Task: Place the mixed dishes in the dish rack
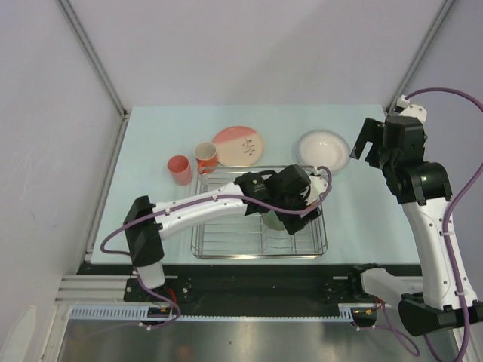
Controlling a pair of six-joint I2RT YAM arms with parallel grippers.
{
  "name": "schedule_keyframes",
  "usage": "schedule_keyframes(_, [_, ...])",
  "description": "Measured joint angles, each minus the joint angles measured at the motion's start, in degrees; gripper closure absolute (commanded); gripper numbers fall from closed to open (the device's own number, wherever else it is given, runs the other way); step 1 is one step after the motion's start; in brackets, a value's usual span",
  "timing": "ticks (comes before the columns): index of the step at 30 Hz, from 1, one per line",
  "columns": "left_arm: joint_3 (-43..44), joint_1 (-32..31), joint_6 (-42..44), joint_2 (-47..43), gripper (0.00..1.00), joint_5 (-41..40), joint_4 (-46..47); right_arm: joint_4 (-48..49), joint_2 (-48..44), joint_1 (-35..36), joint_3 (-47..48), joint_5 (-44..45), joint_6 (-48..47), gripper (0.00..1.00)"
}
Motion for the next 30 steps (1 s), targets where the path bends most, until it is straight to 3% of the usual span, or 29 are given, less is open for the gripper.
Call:
schedule_keyframes(8, [-0.02,0.04,-1.4,3.72,0.27,-2.56,0.31,0.04,-0.81,0.15,-0.48,0.87,-0.35,0.0])
schedule_keyframes(11, [-0.02,0.04,-1.77,4.37,0.36,-3.04,0.55,0.09,-0.83,0.37,-0.61,1.27,-0.42,0.0])
schedule_keyframes(15, [-0.02,-0.07,-2.36,4.74,0.6,-2.75,1.27,0.09,-0.83,0.46,-1.14,1.53,-0.44,0.0])
schedule_keyframes(18, [-0.02,-0.46,-2.64,4.74,0.72,-2.38,1.97,0.07,-0.83,0.46,-1.42,1.73,-0.44,0.0])
schedule_keyframes(30, [0.02,-0.37,-3.23,4.39,1.0,-2.56,1.27,0.17,-1.09,1.46,-2.08,4.0,-1.31,0.0])
